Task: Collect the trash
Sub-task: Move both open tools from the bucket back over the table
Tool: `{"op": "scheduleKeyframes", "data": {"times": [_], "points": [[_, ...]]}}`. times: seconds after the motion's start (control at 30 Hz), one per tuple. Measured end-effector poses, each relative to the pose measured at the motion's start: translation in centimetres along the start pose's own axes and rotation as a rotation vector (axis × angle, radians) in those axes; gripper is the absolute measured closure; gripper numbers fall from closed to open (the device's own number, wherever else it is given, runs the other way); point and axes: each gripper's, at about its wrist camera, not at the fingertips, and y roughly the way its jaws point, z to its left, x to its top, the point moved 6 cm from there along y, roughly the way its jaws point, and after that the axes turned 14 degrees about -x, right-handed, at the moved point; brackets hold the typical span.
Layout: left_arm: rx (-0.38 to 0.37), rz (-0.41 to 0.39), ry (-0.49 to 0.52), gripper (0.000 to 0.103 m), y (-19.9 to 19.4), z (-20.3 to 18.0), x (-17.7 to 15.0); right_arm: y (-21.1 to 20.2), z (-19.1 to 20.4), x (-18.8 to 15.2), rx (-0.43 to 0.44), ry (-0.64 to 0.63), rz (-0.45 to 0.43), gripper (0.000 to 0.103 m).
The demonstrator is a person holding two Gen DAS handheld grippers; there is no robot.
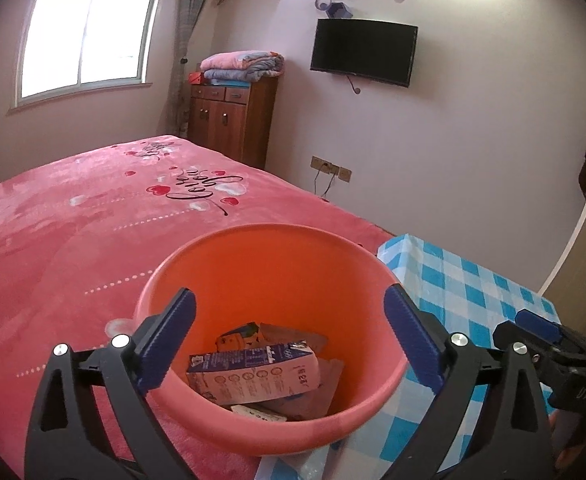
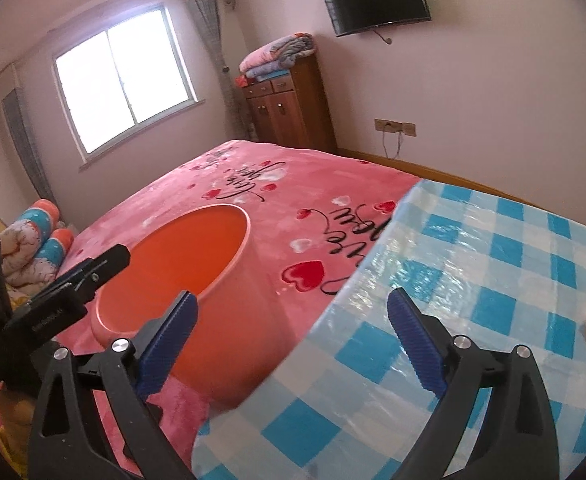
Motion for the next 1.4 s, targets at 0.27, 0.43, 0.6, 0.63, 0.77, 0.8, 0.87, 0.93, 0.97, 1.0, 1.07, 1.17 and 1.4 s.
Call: {"op": "scheduleKeyframes", "data": {"times": [0.27, 0.43, 0.6, 0.63, 0.77, 0.8, 0.87, 0.93, 0.97, 1.0, 1.07, 1.17, 1.4], "points": [[-0.014, 0.043, 0.055, 0.007, 0.6, -2.8, -1.0, -0.6, -2.2, -1.4, -0.039, 0.036, 0.008, 0.008], [-0.031, 0.053, 0.087, 0.007, 0.6, -4.6, -1.4, -1.3, -4.0, -2.0, -0.077, 0.058, -0.002, 0.008], [-0.05, 0.068, 0.115, 0.007, 0.8, -6.5, -1.9, -1.7, -5.8, -2.8, -0.113, 0.073, -0.006, 0.008], [-0.054, 0.072, 0.121, 0.006, 0.8, -6.8, -2.0, -1.7, -6.2, -3.0, -0.116, 0.078, -0.007, 0.008], [-0.064, 0.085, 0.146, 0.006, 1.1, -8.2, -2.4, -2.2, -7.8, -3.6, -0.137, 0.102, -0.016, 0.008], [-0.067, 0.09, 0.152, 0.006, 1.1, -8.6, -2.5, -2.3, -8.3, -3.7, -0.142, 0.108, -0.02, 0.008], [-0.07, 0.097, 0.162, 0.006, 1.4, -9.4, -2.8, -2.5, -9.0, -3.9, -0.149, 0.12, -0.028, 0.008], [-0.074, 0.105, 0.172, 0.006, 1.4, -9.9, -3.1, -2.8, -9.9, -4.2, -0.158, 0.135, -0.04, 0.008], [-0.076, 0.11, 0.178, 0.006, 1.5, -10.2, -3.2, -3.0, -10.2, -4.3, -0.159, 0.139, -0.044, 0.008], [-0.077, 0.113, 0.183, 0.006, 1.6, -10.5, -3.3, -3.1, -10.6, -4.4, -0.157, 0.146, -0.051, 0.008], [-0.08, 0.123, 0.196, 0.006, 1.9, -11.3, -3.6, -3.5, -11.3, -4.6, -0.156, 0.156, -0.067, 0.008], [-0.084, 0.136, 0.212, 0.006, 2.2, -12.3, -3.9, -3.9, -12.2, -5.0, -0.16, 0.166, -0.086, 0.008], [-0.085, 0.163, 0.262, 0.006, 3.0, -14.7, -4.8, -4.2, -14.8, -6.1, -0.17, 0.222, -0.091, 0.007]]}}
